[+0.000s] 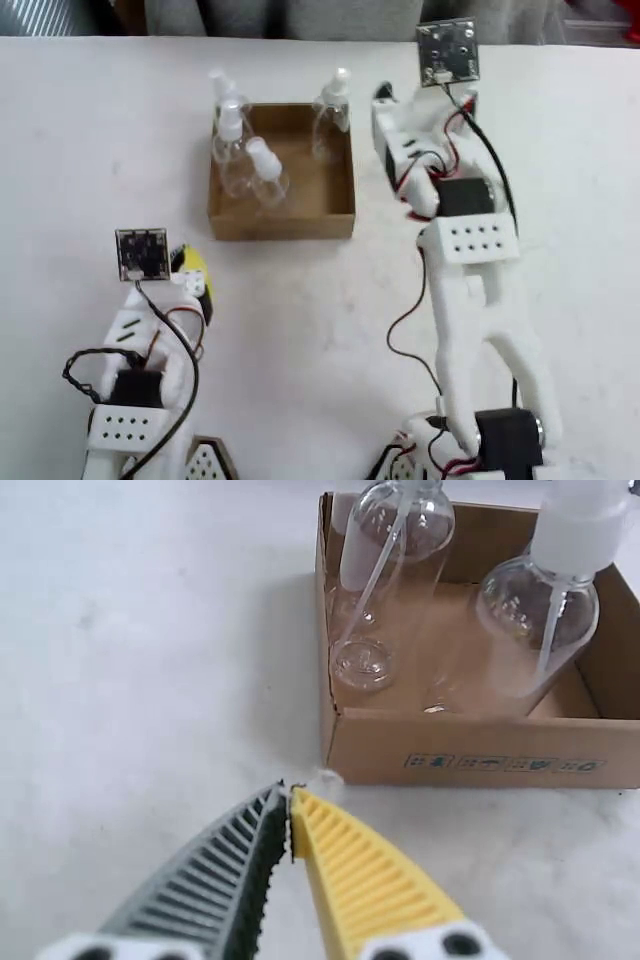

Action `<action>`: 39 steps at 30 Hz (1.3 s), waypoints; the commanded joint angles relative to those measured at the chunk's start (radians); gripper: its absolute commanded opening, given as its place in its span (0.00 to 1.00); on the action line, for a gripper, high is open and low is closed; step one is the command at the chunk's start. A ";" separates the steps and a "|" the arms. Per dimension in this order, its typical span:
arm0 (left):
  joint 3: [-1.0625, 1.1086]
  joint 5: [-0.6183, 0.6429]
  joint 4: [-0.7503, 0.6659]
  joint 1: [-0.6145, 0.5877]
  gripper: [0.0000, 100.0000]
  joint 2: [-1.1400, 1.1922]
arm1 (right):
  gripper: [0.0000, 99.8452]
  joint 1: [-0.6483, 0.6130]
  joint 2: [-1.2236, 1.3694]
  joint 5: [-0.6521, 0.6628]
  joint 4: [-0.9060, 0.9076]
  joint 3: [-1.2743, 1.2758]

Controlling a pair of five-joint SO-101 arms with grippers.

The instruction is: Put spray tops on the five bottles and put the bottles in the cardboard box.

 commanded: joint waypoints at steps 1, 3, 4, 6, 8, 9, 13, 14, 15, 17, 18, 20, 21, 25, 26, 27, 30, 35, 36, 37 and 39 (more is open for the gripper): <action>-0.006 0.003 -0.003 -0.007 0.02 -0.001 | 0.33 0.079 -0.068 0.054 0.111 -0.035; -0.006 0.003 -0.003 -0.007 0.02 -0.001 | 0.31 0.120 -0.065 0.072 0.143 -0.035; -0.006 0.003 -0.003 -0.008 0.02 -0.001 | 0.27 0.139 -0.056 0.081 0.160 -0.034; -0.006 0.003 -0.003 -0.008 0.02 -0.001 | 0.19 0.171 -0.030 0.106 0.180 -0.018; -0.006 0.003 -0.003 -0.008 0.02 -0.001 | 0.09 0.193 0.004 0.149 0.173 0.005; -0.006 0.003 -0.003 -0.008 0.02 -0.001 | 0.05 0.202 0.022 0.180 0.165 0.011; -0.006 0.003 -0.003 -0.007 0.02 -0.001 | 0.08 0.223 0.122 0.315 0.154 0.011; -0.006 0.003 -0.003 -0.005 0.02 -0.001 | 0.08 0.222 0.147 0.361 0.154 0.009; -0.006 0.003 -0.003 -0.005 0.02 0.001 | 0.09 0.219 0.174 0.410 0.154 -0.002; -0.006 0.003 -0.003 -0.005 0.02 0.002 | 0.08 0.217 0.231 0.491 0.154 -0.043; -0.006 0.003 -0.003 -0.005 0.02 0.002 | 0.08 0.217 0.263 0.525 0.154 -0.074; -0.006 0.003 -0.003 -0.004 0.02 0.002 | 0.09 0.217 0.340 0.582 0.162 -0.155; -0.006 0.003 -0.003 -0.004 0.02 0.002 | 0.09 0.216 0.380 0.605 0.162 -0.196; -0.006 0.003 -0.003 -0.004 0.02 0.002 | 0.09 0.199 0.542 0.706 0.255 -0.374; -0.006 0.003 -0.003 -0.004 0.02 0.002 | 0.09 0.189 0.579 0.736 0.300 -0.428; -0.006 0.003 -0.003 -0.004 0.02 0.002 | 0.09 0.182 0.615 0.766 0.348 -0.483; -0.006 0.003 -0.003 -0.004 0.02 0.002 | 0.14 0.160 0.710 0.816 0.481 -0.652; -0.006 0.003 0.000 -0.004 0.02 0.004 | 0.33 0.128 0.865 0.887 0.711 -0.936; -0.006 0.003 0.000 -0.004 0.02 0.004 | 0.36 0.124 0.897 0.911 0.760 -0.994; -0.006 0.003 0.000 -0.005 0.02 0.004 | 0.38 0.117 0.931 0.942 0.808 -1.049; -0.006 0.003 0.002 -0.005 0.02 0.004 | 0.38 0.113 1.004 0.994 0.883 -1.155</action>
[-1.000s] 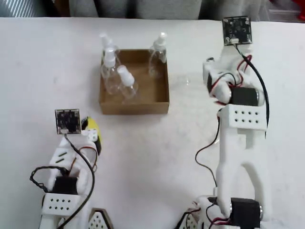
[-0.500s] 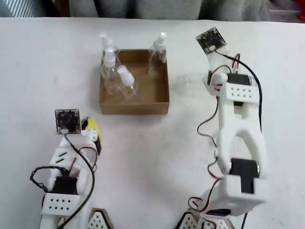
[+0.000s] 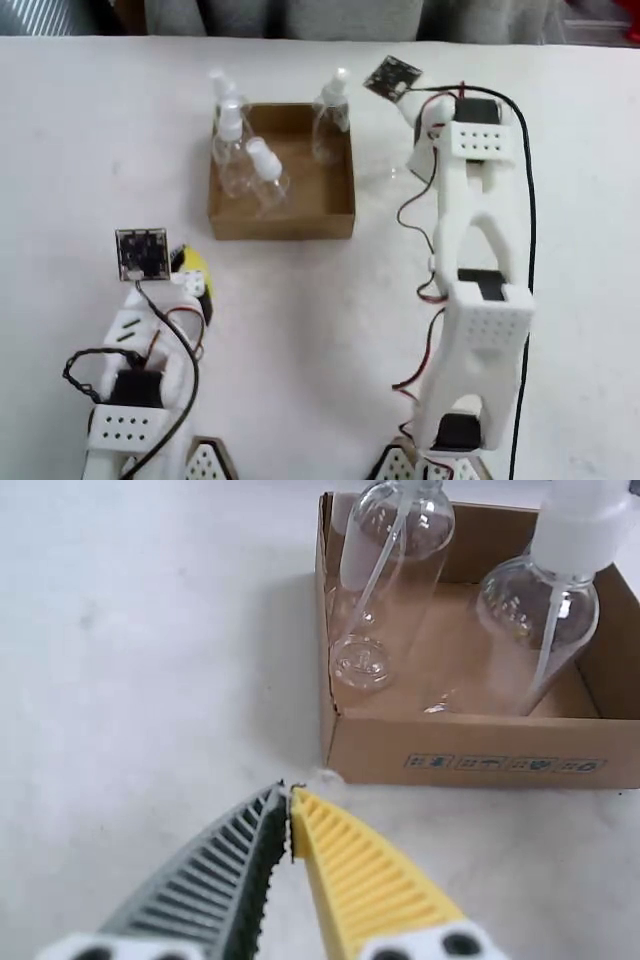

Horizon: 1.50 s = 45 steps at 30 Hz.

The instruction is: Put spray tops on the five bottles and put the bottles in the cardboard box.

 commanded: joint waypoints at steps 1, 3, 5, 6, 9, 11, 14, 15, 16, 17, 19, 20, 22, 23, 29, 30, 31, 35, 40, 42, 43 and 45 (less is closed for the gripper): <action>-0.006 0.003 0.002 -0.005 0.02 0.004 | 0.38 -0.018 0.088 0.089 0.140 -0.236; -0.006 0.003 0.002 -0.005 0.02 0.004 | 0.37 -0.021 0.168 0.112 0.166 -0.336; -0.006 0.003 0.002 -0.005 0.02 0.004 | 0.37 -0.018 0.248 0.118 0.185 -0.425; -0.006 0.003 0.002 -0.005 0.02 0.004 | 0.37 -0.016 0.286 0.118 0.197 -0.465; -0.006 0.003 0.002 -0.004 0.02 0.004 | 0.37 -0.016 0.386 0.120 0.229 -0.565; -0.006 0.003 0.002 -0.004 0.02 0.004 | 0.37 -0.016 0.441 0.129 0.231 -0.612; -0.006 0.003 0.002 -0.004 0.02 0.004 | 0.37 -0.016 0.507 0.215 0.229 -0.643; -0.006 0.003 0.002 -0.004 0.02 0.004 | 0.37 -0.016 0.526 0.224 0.226 -0.647; -0.006 0.003 0.002 -0.004 0.02 0.004 | 0.37 -0.016 0.542 0.227 0.226 -0.651; -0.006 0.003 0.002 -0.004 0.02 0.004 | 0.37 -0.016 0.558 0.227 0.225 -0.652; -0.006 0.003 0.002 -0.004 0.02 0.004 | 0.36 -0.016 0.581 0.226 0.222 -0.654; -0.006 0.003 0.002 -0.004 0.02 0.004 | 0.35 -0.016 0.588 0.226 0.214 -0.654; -0.006 0.003 0.002 -0.004 0.02 0.004 | 0.29 -0.015 0.599 0.226 0.217 -0.654; -0.006 0.003 0.002 -0.004 0.02 0.004 | 0.24 -0.015 0.601 0.226 0.217 -0.654; -0.006 0.003 0.002 -0.005 0.02 0.004 | 0.08 -0.008 0.581 0.212 0.219 -0.654; -0.006 0.003 0.002 -0.007 0.02 0.004 | 0.08 -0.002 0.572 0.175 0.219 -0.654; -0.006 0.003 0.002 -0.007 0.02 0.004 | 0.07 0.001 0.555 0.127 0.217 -0.655; -0.006 0.003 0.002 -0.008 0.02 0.004 | 0.02 0.021 0.455 -0.015 0.226 -0.672; -0.006 0.003 0.002 -0.008 0.02 0.004 | 0.02 0.045 0.309 -0.155 0.361 -0.704; -0.006 0.003 0.003 -0.008 0.02 0.004 | 0.02 0.068 0.245 -0.255 0.361 -0.697; -0.006 0.003 0.003 -0.008 0.02 0.004 | 0.02 0.079 0.219 -0.307 0.361 -0.697; -0.006 0.003 0.003 -0.008 0.02 0.004 | 0.02 0.104 0.168 -0.400 0.363 -0.695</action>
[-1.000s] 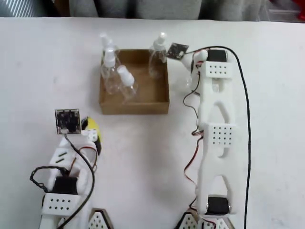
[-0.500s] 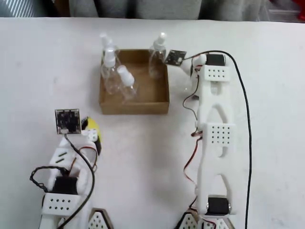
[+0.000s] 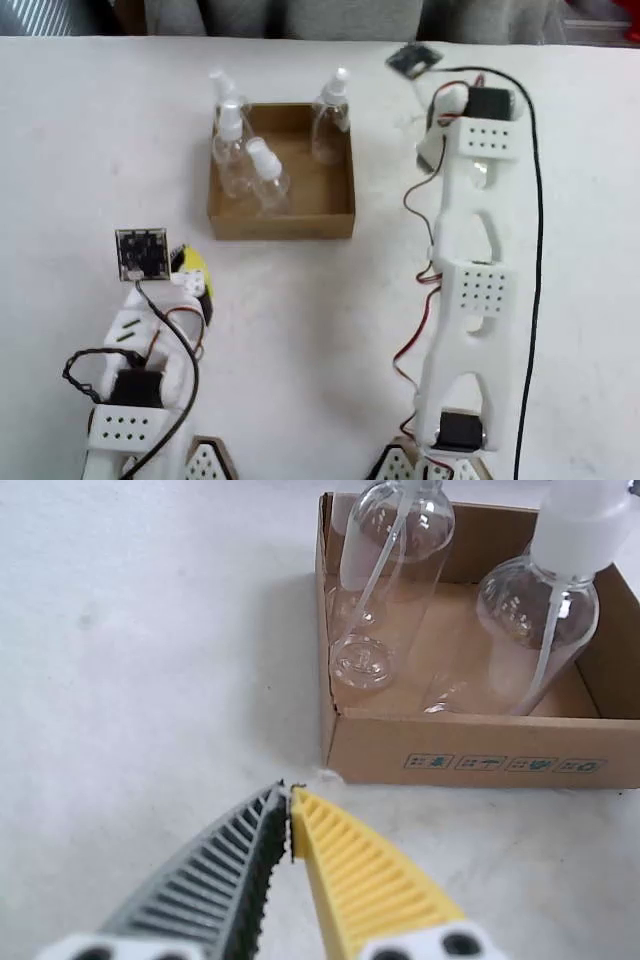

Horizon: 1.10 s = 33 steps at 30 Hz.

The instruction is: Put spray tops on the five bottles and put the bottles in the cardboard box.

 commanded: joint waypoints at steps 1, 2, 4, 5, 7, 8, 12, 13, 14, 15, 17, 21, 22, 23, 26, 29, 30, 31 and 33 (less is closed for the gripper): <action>-0.006 0.003 0.003 -0.008 0.02 0.004 | 0.02 0.050 -0.159 -0.161 0.056 -0.032; -0.006 0.003 0.003 -0.008 0.02 0.004 | 0.02 0.061 -0.185 -0.193 0.056 -0.005; -0.006 0.003 0.003 -0.008 0.02 0.004 | 0.02 0.077 -0.254 -0.233 0.056 0.075; -0.006 0.003 0.003 -0.008 0.02 0.004 | 0.02 0.085 -0.294 -0.242 0.056 0.140; -0.006 0.003 0.003 -0.008 0.02 0.004 | 0.02 0.094 -0.387 -0.250 0.056 0.284; -0.006 0.003 0.003 -0.008 0.02 0.004 | 0.02 0.094 -0.443 -0.250 0.056 0.364; -0.006 0.003 0.005 -0.008 0.02 0.004 | 0.02 0.091 -0.688 -0.252 0.053 0.724; -0.006 0.003 0.005 -0.008 0.02 0.004 | 0.02 0.088 -0.748 -0.252 0.053 0.819; -0.006 0.003 0.005 -0.008 0.02 0.004 | 0.02 0.077 -0.808 -0.252 0.051 0.914; -0.006 0.003 0.005 -0.008 0.02 0.004 | 0.02 0.064 -0.865 -0.252 0.051 1.003; -0.006 0.003 0.005 -0.008 0.02 0.004 | 0.02 0.039 -0.977 -0.252 0.051 1.191; -0.006 0.003 0.005 -0.008 0.02 0.004 | 0.02 -0.039 -1.193 -0.253 0.051 1.499; -0.006 0.003 0.005 -0.008 0.02 0.004 | 0.02 -0.064 -1.242 -0.253 0.051 1.564; -0.006 0.003 0.005 -0.008 0.02 0.004 | 0.02 -0.090 -1.291 -0.253 0.051 1.623; -0.006 0.003 0.006 -0.008 0.02 0.005 | 0.02 -0.176 -1.415 -0.285 0.045 1.771; -0.006 0.003 0.006 -0.008 0.02 0.005 | 0.02 -0.274 -1.518 -0.451 0.002 1.884; -0.006 0.003 0.006 -0.008 0.02 0.005 | 0.02 -0.314 -1.543 -0.502 -0.021 1.918; -0.006 0.003 0.006 -0.008 0.02 0.005 | 0.02 -0.354 -1.563 -0.549 -0.045 1.949; -0.006 0.003 0.018 -0.008 0.02 0.005 | 0.02 -0.427 -1.592 -0.629 -0.104 2.004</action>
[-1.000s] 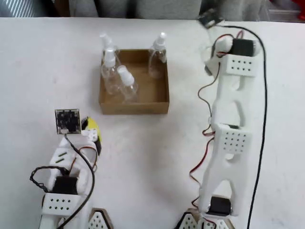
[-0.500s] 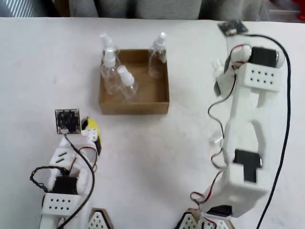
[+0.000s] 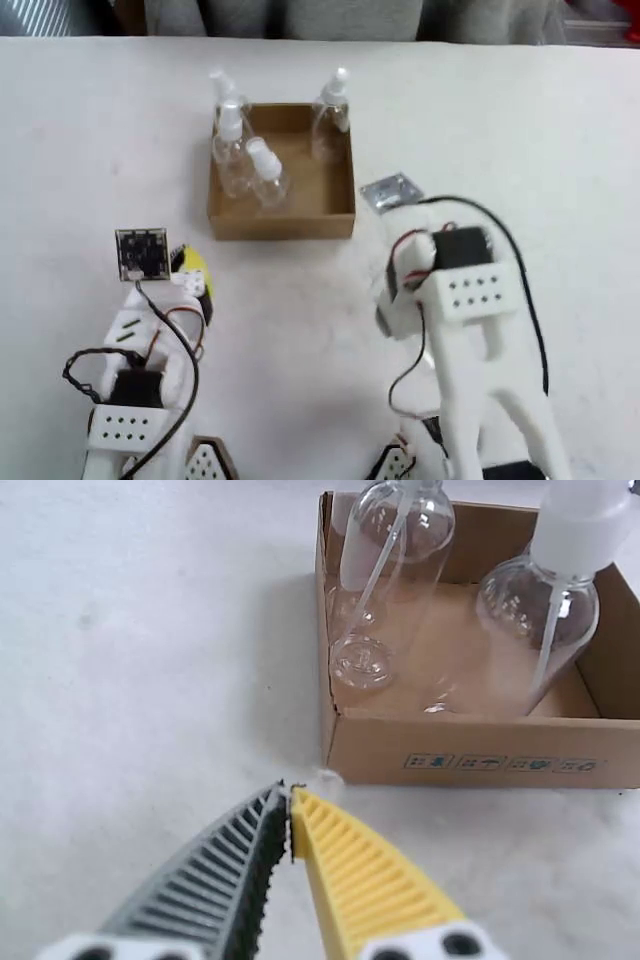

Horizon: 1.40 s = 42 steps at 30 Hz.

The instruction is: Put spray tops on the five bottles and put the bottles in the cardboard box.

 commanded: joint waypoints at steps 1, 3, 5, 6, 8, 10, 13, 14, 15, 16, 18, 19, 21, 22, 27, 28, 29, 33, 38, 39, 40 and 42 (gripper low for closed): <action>-0.006 0.003 0.029 -0.008 0.02 0.002 | 0.02 -0.130 -0.071 -0.150 -0.099 0.064; -0.006 0.003 0.038 -0.008 0.02 0.001 | 0.02 -0.171 -0.074 -0.196 -0.165 0.091; -0.006 0.003 0.040 -0.008 0.02 0.001 | 0.02 -0.206 -0.074 -0.233 -0.243 0.127; -0.006 0.003 0.040 -0.008 0.02 0.001 | 0.02 -0.229 -0.074 -0.252 -0.292 0.152; -0.006 0.003 0.040 -0.008 0.02 0.001 | 0.02 -0.285 -0.074 -0.311 -0.383 0.209; -0.006 0.003 0.040 -0.008 0.02 0.001 | 0.02 -0.338 -0.074 -0.379 -0.479 0.264; -0.006 0.003 0.038 -0.008 0.02 0.001 | 0.02 -0.420 -0.074 -0.433 -0.627 0.333; -0.006 0.003 0.038 -0.008 0.02 0.001 | 0.02 -0.441 -0.074 -0.448 -0.676 0.354; -0.006 0.003 0.038 -0.008 0.02 0.001 | 0.02 -0.463 -0.074 -0.457 -0.717 0.370; -0.006 0.003 0.038 -0.008 0.02 0.001 | 0.02 -0.476 -0.074 -0.471 -0.751 0.382; -0.006 0.003 0.038 -0.008 0.02 0.001 | 0.02 -0.498 -0.073 -0.514 -0.789 0.391; -0.006 0.003 0.038 -0.008 0.02 0.001 | 0.01 -0.503 -0.071 -0.534 -0.799 0.391; -0.006 0.003 0.037 -0.008 0.02 0.001 | 0.01 -0.509 -0.071 -0.568 -0.802 0.390; -0.006 0.003 0.037 -0.008 0.02 0.001 | 0.01 -0.509 -0.071 -0.586 -0.802 0.390; -0.006 0.003 0.035 -0.005 0.02 0.001 | 0.01 -0.509 -0.071 -0.666 -0.891 0.433; -0.006 0.003 0.035 -0.005 0.02 0.001 | 0.01 -0.509 -0.071 -0.671 -0.917 0.446; -0.006 0.003 0.035 -0.005 0.02 0.001 | 0.01 -0.509 -0.071 -0.672 -0.935 0.457; -0.006 0.003 0.037 -0.007 0.02 0.001 | 0.01 -0.438 -0.073 -0.674 -0.912 0.463; -0.006 0.003 0.037 -0.008 0.02 0.001 | 0.01 -0.183 -0.087 -0.631 -0.840 0.459; -0.006 0.003 0.037 -0.008 0.02 0.001 | 0.01 -0.127 -0.094 -0.572 -0.814 0.451; -0.006 0.003 0.037 -0.008 0.02 0.001 | 0.01 -0.070 -0.105 -0.502 -0.782 0.439; -0.006 0.003 0.037 -0.005 0.02 0.001 | 0.01 0.067 -0.128 -0.341 -0.719 0.417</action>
